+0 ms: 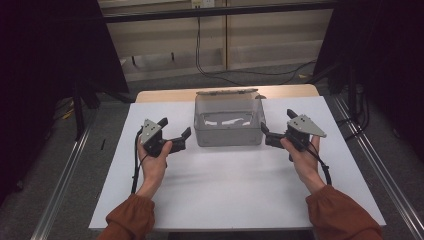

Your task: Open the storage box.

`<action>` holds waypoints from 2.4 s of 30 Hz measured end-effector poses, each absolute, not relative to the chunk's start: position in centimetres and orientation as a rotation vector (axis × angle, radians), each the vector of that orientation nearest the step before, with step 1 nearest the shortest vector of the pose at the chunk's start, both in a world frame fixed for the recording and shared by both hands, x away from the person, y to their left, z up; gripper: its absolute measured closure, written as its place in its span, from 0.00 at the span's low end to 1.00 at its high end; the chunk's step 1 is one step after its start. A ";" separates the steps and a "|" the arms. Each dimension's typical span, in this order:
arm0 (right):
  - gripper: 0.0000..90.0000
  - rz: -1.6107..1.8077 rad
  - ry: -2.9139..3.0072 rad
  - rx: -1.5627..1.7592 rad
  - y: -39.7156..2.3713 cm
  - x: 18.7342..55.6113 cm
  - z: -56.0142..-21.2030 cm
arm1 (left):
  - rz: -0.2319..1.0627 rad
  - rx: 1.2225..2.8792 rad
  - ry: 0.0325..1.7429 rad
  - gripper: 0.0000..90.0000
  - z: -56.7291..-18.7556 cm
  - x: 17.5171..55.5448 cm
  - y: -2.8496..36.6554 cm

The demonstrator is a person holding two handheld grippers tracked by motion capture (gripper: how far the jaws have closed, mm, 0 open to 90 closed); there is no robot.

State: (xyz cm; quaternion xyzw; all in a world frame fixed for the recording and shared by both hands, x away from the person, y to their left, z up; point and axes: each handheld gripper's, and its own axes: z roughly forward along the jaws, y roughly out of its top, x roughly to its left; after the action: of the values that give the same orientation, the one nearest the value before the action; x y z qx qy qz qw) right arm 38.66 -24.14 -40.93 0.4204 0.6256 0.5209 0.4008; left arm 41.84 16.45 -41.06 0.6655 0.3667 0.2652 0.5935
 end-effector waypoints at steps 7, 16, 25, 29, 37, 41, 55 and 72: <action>0.03 1.298 1.597 1.094 -24.8 37.6 -41.6 | 0.608 1.551 0.843 0.04 -41.4 40.4 17.1; 0.02 1.295 1.579 1.089 -25.3 36.0 -41.8 | 0.629 1.565 0.864 0.04 -41.9 38.9 18.2; 0.00 1.301 1.554 1.100 -26.0 34.5 -42.2 | 0.652 1.560 0.883 0.04 -41.9 37.5 18.9; 0.00 1.296 1.530 1.103 -26.5 33.8 -42.2 | 0.653 1.553 0.888 0.04 -42.0 36.9 19.4; 0.00 1.291 1.521 1.102 -27.3 32.4 -42.7 | 0.678 1.555 0.910 0.04 -42.5 36.0 19.9; 0.00 1.277 1.526 1.113 -27.7 31.6 -43.1 | 0.658 1.561 0.920 0.04 -42.7 35.5 20.1; 0.00 1.233 1.490 1.155 -29.9 28.4 -43.6 | 0.709 1.573 0.932 0.04 -42.9 33.5 21.4; 0.00 1.241 1.467 1.181 -30.5 26.5 -44.3 | 0.747 1.570 0.936 0.04 -43.3 32.1 21.6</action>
State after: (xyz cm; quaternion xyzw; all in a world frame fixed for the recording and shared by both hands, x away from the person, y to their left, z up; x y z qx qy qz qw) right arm 26.48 -30.50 -44.32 0.4729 0.5876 0.4971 0.4288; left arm 32.05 21.62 -43.31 0.6637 0.3957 0.3155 0.5508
